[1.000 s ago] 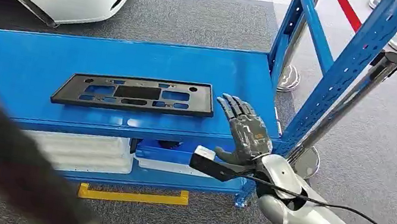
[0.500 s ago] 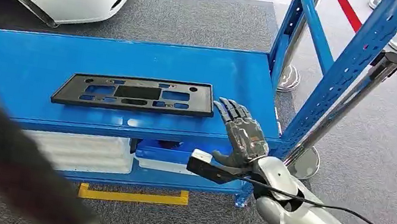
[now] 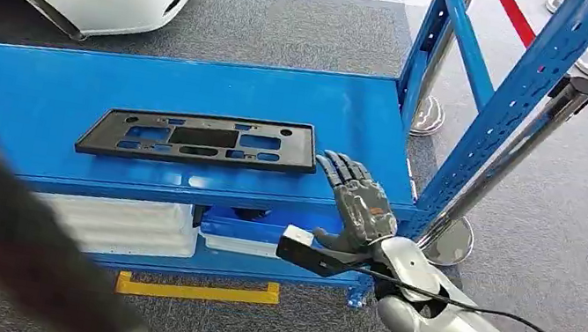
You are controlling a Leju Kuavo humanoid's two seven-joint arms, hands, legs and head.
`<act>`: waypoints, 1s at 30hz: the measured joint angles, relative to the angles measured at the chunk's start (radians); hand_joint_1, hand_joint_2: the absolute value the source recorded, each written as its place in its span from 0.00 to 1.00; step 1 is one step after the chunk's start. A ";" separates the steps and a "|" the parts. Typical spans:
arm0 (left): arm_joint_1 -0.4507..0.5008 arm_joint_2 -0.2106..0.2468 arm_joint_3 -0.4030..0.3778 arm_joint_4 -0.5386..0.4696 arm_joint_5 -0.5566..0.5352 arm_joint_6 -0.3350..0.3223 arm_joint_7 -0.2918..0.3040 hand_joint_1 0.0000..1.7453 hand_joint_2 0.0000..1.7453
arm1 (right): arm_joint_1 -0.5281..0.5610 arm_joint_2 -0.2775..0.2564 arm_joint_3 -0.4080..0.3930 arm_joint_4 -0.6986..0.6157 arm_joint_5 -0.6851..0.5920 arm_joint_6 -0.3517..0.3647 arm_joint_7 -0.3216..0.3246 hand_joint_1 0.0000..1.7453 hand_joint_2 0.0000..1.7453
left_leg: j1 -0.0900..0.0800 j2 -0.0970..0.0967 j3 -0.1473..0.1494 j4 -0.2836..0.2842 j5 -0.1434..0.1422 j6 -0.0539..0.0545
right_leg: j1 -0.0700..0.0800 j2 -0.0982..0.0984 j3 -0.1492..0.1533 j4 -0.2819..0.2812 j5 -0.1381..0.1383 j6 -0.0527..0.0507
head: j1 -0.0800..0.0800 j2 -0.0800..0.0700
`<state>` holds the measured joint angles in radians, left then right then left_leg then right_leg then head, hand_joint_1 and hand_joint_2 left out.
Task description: Take the parts from the cabinet and place them on the table.
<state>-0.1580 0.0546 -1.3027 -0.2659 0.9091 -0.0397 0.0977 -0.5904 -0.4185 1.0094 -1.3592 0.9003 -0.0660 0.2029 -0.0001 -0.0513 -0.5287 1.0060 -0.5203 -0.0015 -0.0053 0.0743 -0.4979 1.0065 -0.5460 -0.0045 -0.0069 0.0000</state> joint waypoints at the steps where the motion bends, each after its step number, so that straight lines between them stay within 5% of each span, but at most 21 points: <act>1: 0.000 0.000 0.000 0.000 0.000 -0.001 0.001 0.00 1.00 | 0.001 0.000 0.000 0.000 0.000 0.000 0.001 0.00 1.00 | 0.000 0.000 0.000 0.000 0.000 0.000 | 0.000 0.000 0.000 0.000 0.000 0.000 | 0.000 0.000; 30: 0.002 0.020 0.003 0.000 0.023 -0.005 0.005 0.00 1.00 | -0.030 0.025 0.033 0.029 0.025 0.016 0.049 0.00 1.00 | 0.000 0.000 0.000 0.000 0.000 0.000 | 0.001 0.000 0.000 0.000 0.000 0.000 | 0.000 0.000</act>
<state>-0.1557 0.0748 -1.3001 -0.2663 0.9320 -0.0442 0.1030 -0.6207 -0.3937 1.0426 -1.3306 0.9255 -0.0500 0.2521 -0.0001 -0.0513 -0.5289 1.0059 -0.5203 -0.0015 -0.0044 0.0741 -0.4976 1.0070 -0.5460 -0.0045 -0.0065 0.0000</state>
